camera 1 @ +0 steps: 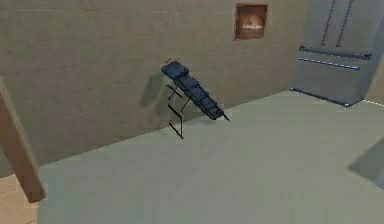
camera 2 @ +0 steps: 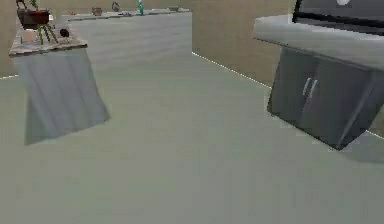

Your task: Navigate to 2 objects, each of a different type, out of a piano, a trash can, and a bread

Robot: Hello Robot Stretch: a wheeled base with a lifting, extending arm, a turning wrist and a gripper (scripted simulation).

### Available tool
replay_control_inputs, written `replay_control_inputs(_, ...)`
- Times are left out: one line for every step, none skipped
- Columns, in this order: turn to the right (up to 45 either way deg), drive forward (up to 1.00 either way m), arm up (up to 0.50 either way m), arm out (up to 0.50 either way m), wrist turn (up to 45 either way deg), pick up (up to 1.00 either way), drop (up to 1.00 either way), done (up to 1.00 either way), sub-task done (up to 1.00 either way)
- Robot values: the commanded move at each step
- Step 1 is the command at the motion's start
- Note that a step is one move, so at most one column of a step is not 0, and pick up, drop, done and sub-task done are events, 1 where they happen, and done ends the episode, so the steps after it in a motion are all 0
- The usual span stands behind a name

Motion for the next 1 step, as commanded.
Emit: replay_control_inputs(45.0,0.00,0.00,0.00,0.0,0.00,0.00,0.00,0.00)
